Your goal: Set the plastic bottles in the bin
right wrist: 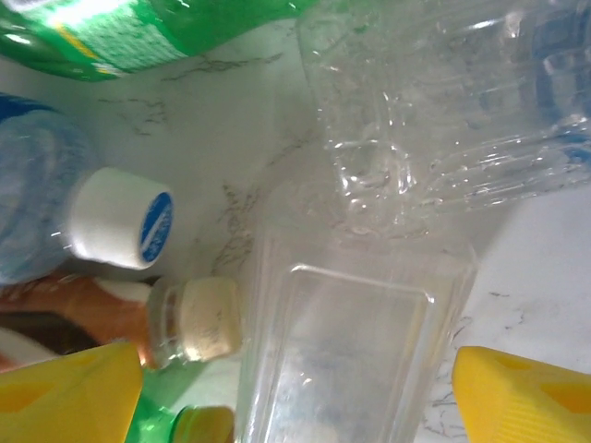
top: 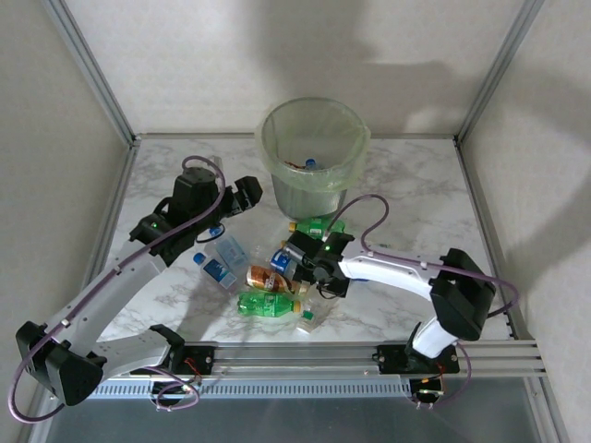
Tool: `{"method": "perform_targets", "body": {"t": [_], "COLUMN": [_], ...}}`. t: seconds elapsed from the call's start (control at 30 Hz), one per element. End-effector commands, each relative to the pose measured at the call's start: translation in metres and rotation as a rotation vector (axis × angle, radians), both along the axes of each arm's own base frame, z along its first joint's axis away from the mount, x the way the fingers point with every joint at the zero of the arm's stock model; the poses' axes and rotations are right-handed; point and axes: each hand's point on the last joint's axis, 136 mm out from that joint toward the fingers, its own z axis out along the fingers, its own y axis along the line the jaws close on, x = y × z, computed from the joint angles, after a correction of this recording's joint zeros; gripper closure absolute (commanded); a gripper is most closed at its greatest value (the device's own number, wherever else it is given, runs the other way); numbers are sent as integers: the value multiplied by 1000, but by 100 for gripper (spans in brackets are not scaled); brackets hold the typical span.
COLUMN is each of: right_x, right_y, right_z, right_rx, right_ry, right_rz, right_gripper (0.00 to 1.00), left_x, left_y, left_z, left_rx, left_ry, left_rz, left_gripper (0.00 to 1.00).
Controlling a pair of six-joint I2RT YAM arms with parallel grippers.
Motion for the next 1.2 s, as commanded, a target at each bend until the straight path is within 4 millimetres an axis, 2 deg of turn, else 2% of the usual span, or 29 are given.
{"method": "perform_targets", "body": {"t": [0.0,0.6,0.87,0.97,1.17], "right_x": [1,-6,-7,-8,-8], "right_y": [-2,-12,-16,-15,-13], "right_z": [-7,-44,-43,-40,-32], "right_rx": [-35,-82,-89,-89,-93], "right_ry": [1,46,35,28,9], "right_rz": [-5,-23,-40,-40,-39], "right_gripper": [14,22,27,32,34], "left_x": [3,4,3,4,5], "left_y": [-2,-8,-9,-10,-12], "left_z": [0,-14,-18,-19,-19], "left_rx": [2,-9,-1,1,-1], "left_ry": [10,27,31,33,33], "left_rz": [-19,-45,-61,-66,-73], "left_gripper": [12,12,13,13,13]}}
